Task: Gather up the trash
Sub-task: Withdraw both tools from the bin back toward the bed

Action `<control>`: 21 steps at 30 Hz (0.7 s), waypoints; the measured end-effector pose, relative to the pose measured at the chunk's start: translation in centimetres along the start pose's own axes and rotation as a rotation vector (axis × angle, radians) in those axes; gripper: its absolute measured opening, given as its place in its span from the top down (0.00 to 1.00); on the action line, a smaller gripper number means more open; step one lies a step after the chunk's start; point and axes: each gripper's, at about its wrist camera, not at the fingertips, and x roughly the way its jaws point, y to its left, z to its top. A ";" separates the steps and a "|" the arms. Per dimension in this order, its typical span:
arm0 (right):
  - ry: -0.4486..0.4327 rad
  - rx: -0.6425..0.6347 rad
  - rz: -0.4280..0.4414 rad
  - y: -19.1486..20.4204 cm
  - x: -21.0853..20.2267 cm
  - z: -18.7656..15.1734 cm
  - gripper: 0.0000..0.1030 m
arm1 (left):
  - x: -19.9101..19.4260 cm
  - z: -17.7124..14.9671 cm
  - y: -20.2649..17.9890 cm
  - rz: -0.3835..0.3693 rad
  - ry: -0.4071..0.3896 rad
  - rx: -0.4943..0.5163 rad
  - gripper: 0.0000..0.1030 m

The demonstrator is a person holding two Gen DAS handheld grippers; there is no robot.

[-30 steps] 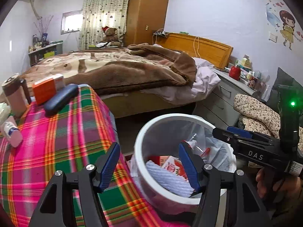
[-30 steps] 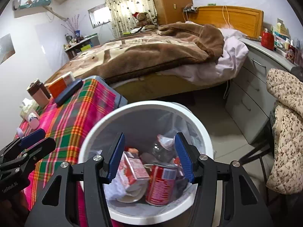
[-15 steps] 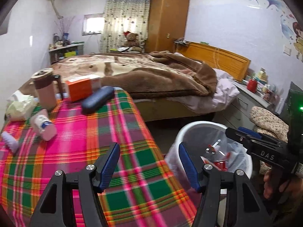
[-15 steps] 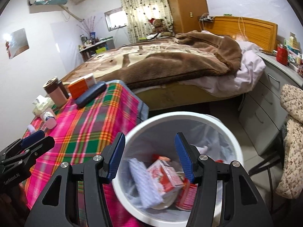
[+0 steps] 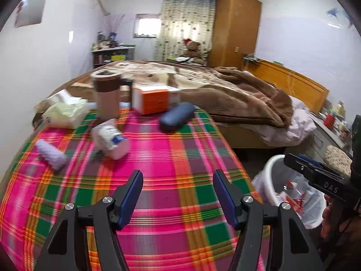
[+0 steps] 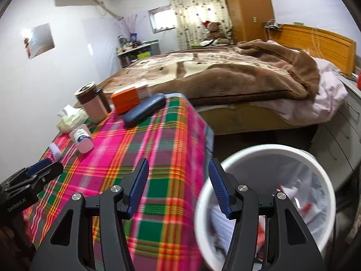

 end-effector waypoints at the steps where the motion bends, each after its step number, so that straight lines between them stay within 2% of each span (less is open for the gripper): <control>1: 0.003 -0.007 0.009 0.5 0.3 0.1 0.44 | -0.1 0.1 1.1 0.012 -0.001 -0.015 0.38; 14: 0.065 -0.102 0.102 6.6 4.6 1.4 0.43 | 0.3 0.8 12.2 0.145 0.010 -0.183 0.38; 21: 0.122 -0.144 0.159 9.6 7.7 1.9 0.43 | 1.3 1.3 17.0 0.217 0.031 -0.223 0.38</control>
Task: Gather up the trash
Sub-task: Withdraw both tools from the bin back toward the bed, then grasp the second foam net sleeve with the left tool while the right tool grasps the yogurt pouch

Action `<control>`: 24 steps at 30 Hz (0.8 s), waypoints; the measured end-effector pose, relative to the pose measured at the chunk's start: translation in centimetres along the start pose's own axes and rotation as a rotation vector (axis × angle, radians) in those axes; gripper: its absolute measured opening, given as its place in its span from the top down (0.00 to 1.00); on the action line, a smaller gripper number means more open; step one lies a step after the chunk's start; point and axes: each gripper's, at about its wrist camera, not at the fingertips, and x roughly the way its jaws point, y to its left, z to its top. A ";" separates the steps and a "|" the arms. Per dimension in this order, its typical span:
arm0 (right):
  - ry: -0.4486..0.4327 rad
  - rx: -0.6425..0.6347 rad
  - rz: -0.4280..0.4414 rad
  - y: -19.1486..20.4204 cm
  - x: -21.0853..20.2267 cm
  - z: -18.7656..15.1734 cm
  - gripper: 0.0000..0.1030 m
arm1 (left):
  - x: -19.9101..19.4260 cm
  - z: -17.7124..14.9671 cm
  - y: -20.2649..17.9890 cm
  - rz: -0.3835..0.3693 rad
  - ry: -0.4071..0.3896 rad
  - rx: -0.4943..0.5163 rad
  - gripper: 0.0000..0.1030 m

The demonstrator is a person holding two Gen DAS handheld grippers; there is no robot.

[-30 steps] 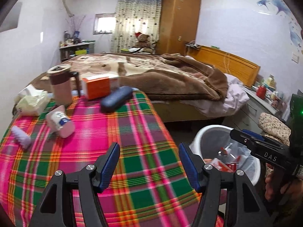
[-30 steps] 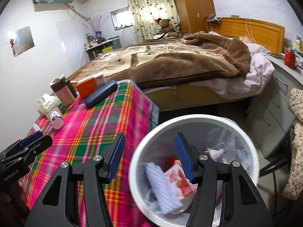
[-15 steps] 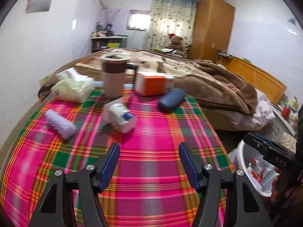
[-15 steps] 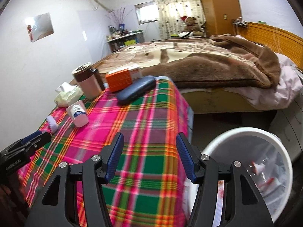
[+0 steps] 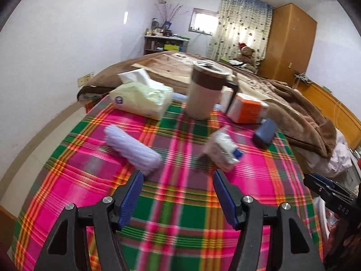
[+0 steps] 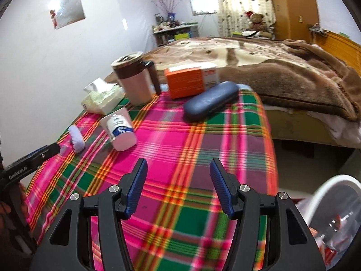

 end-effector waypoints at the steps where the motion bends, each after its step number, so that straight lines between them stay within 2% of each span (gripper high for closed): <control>1: 0.005 -0.008 0.006 0.4 0.5 0.2 0.43 | 0.2 0.1 0.4 0.005 -0.001 -0.006 0.38; 10: 0.065 -0.063 0.061 3.6 4.6 1.8 0.43 | 3.9 2.5 4.9 0.037 0.037 -0.097 0.38; 18: 0.058 -0.152 0.098 6.5 6.5 2.5 0.43 | 8.4 3.4 7.3 0.075 0.116 -0.129 0.38; 21: 0.071 -0.168 0.117 7.1 7.1 2.7 0.43 | 9.5 3.5 8.1 0.049 0.140 -0.162 0.38; 24: 0.079 -0.169 0.125 7.3 7.7 3.1 0.41 | 10.3 3.8 8.1 0.038 0.151 -0.153 0.38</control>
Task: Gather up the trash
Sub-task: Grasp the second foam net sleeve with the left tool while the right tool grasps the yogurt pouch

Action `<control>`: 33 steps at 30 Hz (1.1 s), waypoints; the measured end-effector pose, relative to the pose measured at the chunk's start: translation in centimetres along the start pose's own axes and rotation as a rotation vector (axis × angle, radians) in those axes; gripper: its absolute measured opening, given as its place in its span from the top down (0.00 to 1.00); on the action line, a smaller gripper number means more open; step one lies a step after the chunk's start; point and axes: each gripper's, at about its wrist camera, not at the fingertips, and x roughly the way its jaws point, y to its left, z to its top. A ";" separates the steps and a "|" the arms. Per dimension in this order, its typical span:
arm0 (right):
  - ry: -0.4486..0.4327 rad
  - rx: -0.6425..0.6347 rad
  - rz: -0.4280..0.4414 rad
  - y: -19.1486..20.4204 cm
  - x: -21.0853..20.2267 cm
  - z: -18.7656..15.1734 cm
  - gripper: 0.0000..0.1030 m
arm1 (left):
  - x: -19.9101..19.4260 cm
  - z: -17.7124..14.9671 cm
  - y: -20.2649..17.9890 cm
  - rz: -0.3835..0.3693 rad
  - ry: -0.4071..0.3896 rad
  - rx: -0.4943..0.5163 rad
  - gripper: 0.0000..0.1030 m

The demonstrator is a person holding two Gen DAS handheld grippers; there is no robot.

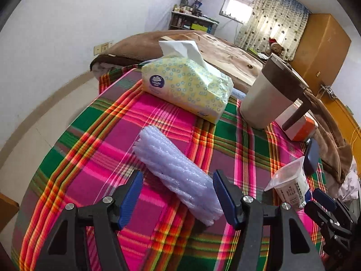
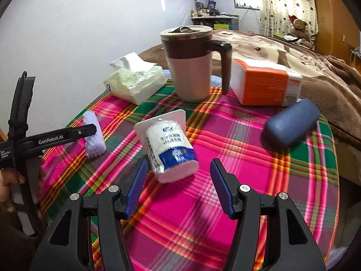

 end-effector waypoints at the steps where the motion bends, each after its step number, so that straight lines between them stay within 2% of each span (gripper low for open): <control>1: 0.005 0.001 0.006 0.0 0.3 0.1 0.40 | 0.2 0.1 -0.1 -0.007 0.009 0.001 0.38; 3: 0.012 0.002 0.011 0.0 0.7 0.2 0.36 | 0.6 0.4 -0.3 -0.025 0.017 -0.005 0.38; 11: 0.038 -0.070 -0.067 0.6 2.5 0.7 0.36 | 2.1 0.8 -1.0 -0.031 0.019 -0.023 0.38; 14: 0.054 -0.074 -0.065 0.5 3.2 0.8 0.36 | 2.5 1.0 -1.1 -0.040 0.018 -0.047 0.39; 20: 0.068 -0.024 -0.056 0.0 3.5 0.8 0.36 | 3.0 1.5 -1.6 -0.020 0.014 -0.041 0.53; 22: 0.062 -0.018 -0.058 0.1 3.4 0.7 0.36 | 3.0 1.5 -1.8 -0.020 0.011 -0.036 0.64; 23: 0.058 -0.017 -0.060 0.1 3.3 0.6 0.38 | 3.0 1.5 -2.0 -0.033 0.014 -0.031 0.65; 24: 0.056 -0.015 -0.061 0.1 3.3 0.6 0.45 | 3.0 1.4 -2.1 -0.036 0.015 -0.025 0.70; 25: 0.056 -0.013 -0.064 0.1 3.3 0.6 0.46 | 2.9 1.4 -2.3 -0.039 0.015 -0.012 0.73; 33: 0.023 0.014 -0.084 -0.4 2.8 0.6 0.46 | 2.3 0.3 -3.9 -0.048 0.014 0.056 0.74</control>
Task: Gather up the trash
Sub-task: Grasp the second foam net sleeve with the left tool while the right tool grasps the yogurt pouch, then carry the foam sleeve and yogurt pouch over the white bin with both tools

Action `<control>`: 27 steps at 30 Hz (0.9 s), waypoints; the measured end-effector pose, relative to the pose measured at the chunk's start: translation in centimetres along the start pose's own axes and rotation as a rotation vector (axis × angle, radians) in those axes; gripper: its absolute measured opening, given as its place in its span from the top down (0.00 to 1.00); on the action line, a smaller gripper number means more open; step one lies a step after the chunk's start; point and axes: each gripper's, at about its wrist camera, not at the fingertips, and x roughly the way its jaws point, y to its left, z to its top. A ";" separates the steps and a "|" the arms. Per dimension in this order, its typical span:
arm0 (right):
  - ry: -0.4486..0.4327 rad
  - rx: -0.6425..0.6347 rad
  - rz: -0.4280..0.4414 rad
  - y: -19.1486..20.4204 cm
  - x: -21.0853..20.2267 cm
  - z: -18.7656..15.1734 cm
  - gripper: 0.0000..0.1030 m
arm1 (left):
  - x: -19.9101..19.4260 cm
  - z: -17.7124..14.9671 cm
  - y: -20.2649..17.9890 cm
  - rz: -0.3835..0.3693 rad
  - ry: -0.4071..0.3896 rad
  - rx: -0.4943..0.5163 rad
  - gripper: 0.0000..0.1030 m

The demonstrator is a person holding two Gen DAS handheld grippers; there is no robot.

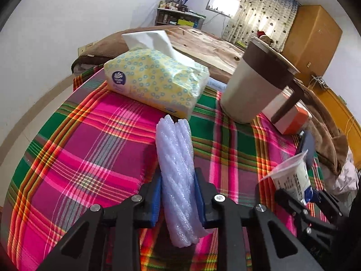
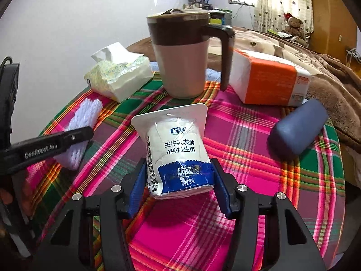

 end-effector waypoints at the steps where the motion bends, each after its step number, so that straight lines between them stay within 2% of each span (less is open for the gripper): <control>1: -0.003 0.005 0.001 -0.1 -0.1 0.0 0.46 | -0.3 -0.2 -0.3 -0.001 -0.003 0.004 0.74; 15: -0.059 0.065 -0.013 -1.3 -4.1 -1.1 0.46 | -5.1 -3.3 -3.4 -0.007 -0.064 0.083 0.74; 27: -0.130 0.132 -0.042 -3.6 -9.3 -3.6 0.46 | -10.7 -7.0 -8.1 -0.067 -0.122 0.167 0.74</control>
